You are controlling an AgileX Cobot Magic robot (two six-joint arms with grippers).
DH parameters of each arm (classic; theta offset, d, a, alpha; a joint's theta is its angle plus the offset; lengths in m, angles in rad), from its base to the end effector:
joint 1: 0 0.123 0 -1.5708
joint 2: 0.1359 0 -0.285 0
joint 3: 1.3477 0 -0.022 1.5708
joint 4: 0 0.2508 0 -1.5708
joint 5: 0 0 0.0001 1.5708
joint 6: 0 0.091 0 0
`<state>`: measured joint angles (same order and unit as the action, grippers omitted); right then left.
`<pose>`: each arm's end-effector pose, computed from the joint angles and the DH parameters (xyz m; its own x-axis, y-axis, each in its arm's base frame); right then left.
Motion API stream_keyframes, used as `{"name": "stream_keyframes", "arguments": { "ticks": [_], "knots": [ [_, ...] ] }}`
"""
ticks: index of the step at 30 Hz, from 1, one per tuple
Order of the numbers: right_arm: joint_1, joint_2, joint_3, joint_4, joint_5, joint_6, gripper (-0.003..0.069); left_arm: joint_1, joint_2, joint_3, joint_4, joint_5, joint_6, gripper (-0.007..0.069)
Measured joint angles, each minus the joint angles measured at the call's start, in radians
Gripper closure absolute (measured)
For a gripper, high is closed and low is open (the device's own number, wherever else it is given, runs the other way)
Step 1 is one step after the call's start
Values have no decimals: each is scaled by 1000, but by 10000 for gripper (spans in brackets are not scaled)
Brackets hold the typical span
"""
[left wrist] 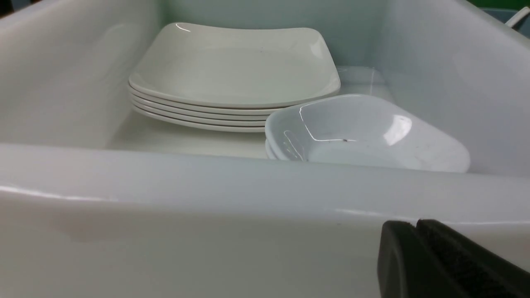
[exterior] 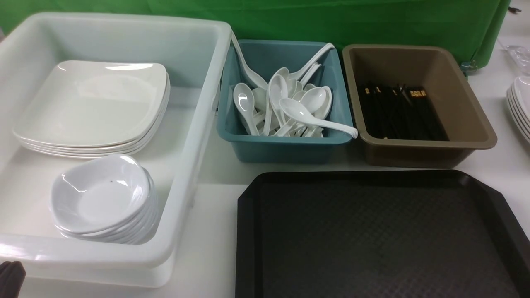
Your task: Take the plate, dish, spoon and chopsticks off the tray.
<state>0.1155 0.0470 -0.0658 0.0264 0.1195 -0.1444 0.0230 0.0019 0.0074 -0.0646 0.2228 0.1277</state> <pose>0.0574 0.0069 0.2219 0.0007 -0.1186 -0.9929 -0.1191 0.9859 -0.1179 0.0561 0.0000 0.1904 -0.1442 0.0613 -0.9876 0.0004 0.9981 0.0619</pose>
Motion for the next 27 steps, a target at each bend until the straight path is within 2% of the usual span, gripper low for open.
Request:
{"name": "stream_keyframes", "arguments": {
  "ticks": [5, 10, 27],
  "knots": [
    [-64, -42, 73, -2, 116, 10, 418, 0, 0, 0, 0, 0, 0, 613],
    [-129, -45, 73, -3, 121, 6, 418, 0, -1, 0, 11, 0, 0, 613],
    [-133, -45, 73, -3, 121, 5, 418, 0, -1, 0, 14, 0, 0, 613]
  ]
}}
